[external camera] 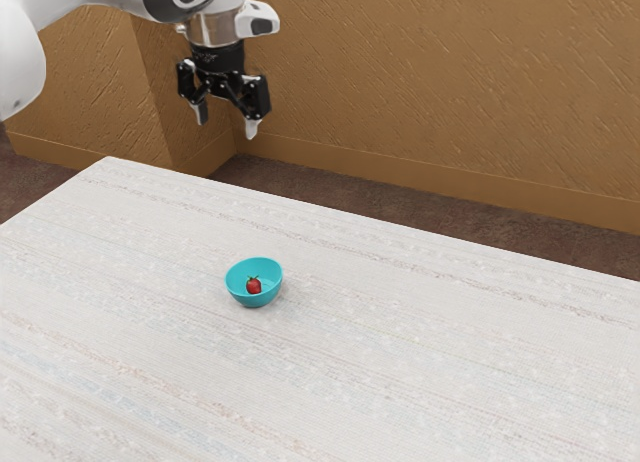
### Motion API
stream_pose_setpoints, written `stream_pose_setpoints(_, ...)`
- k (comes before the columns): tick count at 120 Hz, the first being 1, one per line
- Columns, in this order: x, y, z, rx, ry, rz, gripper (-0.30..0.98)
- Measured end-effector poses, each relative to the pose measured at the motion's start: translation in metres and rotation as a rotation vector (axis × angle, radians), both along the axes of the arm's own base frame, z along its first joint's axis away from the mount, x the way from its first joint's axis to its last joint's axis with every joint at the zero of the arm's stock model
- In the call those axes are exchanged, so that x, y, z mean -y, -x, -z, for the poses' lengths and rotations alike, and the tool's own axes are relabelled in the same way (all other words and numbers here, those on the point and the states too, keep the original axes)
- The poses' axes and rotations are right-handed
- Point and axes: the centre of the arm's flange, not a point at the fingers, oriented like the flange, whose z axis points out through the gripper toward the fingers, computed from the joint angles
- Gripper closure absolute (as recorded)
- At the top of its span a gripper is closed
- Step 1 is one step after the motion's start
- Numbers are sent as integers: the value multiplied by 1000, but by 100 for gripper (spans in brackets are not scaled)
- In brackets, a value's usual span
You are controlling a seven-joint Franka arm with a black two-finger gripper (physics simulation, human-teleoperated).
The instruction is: Take strawberry from the bowl
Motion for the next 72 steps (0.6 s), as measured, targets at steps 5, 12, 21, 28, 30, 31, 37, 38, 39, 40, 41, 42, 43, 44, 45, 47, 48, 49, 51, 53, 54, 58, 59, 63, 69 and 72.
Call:
stream_pose_setpoints(5, -1, -4, 8, -7, 1, -6, 0)
stream_pose_setpoints(12, -1, -6, 15, -14, 0, -12, 0)
stream_pose_setpoints(21, 0, -4, 34, -45, -9, -16, 0)
stream_pose_setpoints(28, 5, 7, 46, -69, -24, -14, 0)
stream_pose_setpoints(30, 6, 9, 52, -79, -27, -13, 0)
stream_pose_setpoints(31, 6, 10, 55, -83, -28, -13, 0)
stream_pose_setpoints(37, 8, 16, 73, -102, -36, -11, 0)
stream_pose_setpoints(38, 9, 17, 76, -104, -37, -10, 0)
stream_pose_setpoints(39, 9, 17, 78, -106, -38, -10, 0)
stream_pose_setpoints(40, 9, 18, 80, -107, -39, -10, 0)
stream_pose_setpoints(41, 10, 20, 82, -109, -40, -9, 0)
stream_pose_setpoints(42, 10, 21, 84, -112, -41, -9, 0)
stream_pose_setpoints(43, 10, 23, 86, -115, -42, -9, 0)
stream_pose_setpoints(44, 11, 24, 88, -116, -42, -9, 0)
stream_pose_setpoints(45, 11, 25, 91, -119, -43, -9, 0)
stream_pose_setpoints(47, 11, 27, 95, -123, -44, -11, 0)
stream_pose_setpoints(48, 10, 27, 97, -125, -45, -12, 0)
stream_pose_setpoints(49, 10, 28, 100, -127, -45, -12, 0)
stream_pose_setpoints(51, 9, 29, 104, -131, -46, -14, 1)
stream_pose_setpoints(53, 9, 30, 110, -135, -46, -16, 1)
stream_pose_setpoints(54, 8, 31, 112, -137, -47, -16, 2)
stream_pose_setpoints(58, 8, 35, 123, -142, -49, -18, 4)
stream_pose_setpoints(59, 7, 35, 125, -143, -49, -19, 5)
stream_pose_setpoints(63, 3, 37, 132, -141, -50, -25, 7)
stream_pose_setpoints(69, 0, 39, 143, -142, -50, -29, 12)
stream_pose_setpoints(72, 0, 40, 148, -141, -49, -30, 14)
